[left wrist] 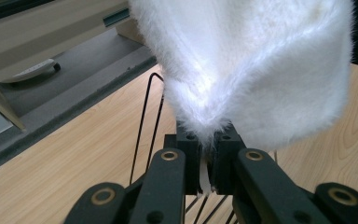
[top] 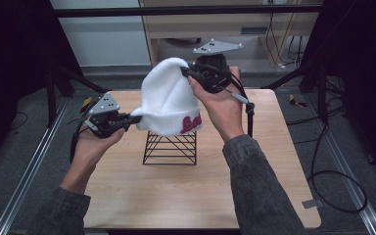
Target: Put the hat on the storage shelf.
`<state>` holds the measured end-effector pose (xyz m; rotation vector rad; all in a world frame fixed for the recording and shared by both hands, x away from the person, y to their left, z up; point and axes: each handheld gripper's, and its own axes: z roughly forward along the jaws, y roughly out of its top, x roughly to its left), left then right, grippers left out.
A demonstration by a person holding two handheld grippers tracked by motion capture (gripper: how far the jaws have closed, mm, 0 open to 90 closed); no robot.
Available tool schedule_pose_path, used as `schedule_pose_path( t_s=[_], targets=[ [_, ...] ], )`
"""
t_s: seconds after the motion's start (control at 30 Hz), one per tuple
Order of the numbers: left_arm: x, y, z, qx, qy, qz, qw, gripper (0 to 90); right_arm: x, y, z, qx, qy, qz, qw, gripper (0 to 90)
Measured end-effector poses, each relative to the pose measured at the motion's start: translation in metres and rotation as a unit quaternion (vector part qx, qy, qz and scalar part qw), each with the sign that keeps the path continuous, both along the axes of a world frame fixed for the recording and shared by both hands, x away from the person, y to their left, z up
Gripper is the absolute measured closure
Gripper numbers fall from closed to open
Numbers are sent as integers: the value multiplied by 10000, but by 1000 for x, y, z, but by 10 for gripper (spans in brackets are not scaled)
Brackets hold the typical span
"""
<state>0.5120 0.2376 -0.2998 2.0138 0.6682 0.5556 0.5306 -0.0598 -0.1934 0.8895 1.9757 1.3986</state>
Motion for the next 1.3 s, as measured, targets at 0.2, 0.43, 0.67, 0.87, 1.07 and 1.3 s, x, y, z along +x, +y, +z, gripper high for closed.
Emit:
schedule_pose_path(
  t_s=[0.2, 0.43, 0.67, 0.87, 1.07, 1.3],
  targets=[
    [10, 7, -7, 0, 87, 173, 9998, 845, 14, 5, -11, 5, 153, -25, 9999, 832],
    [15, 16, -11, 2, 88, 299, 9995, 845, 19, 8, -20, -34, 241, 0, 9997, 832],
    [18, 20, -15, 87, 100, 386, 9992, 845, 19, 7, -30, -143, 319, -13, 9994, 831],
    [23, 18, -20, 126, 147, 380, 9991, 846, 18, 8, -35, -172, 351, 40, 9992, 831],
    [28, 21, -28, -2, 247, 404, 9989, 845, 15, 8, -41, -194, 377, 46, 9991, 831],
    [29, 22, -35, -49, 305, 411, 9987, 845, 16, 6, -51, -171, 427, 51, 9989, 830]
  ],
)
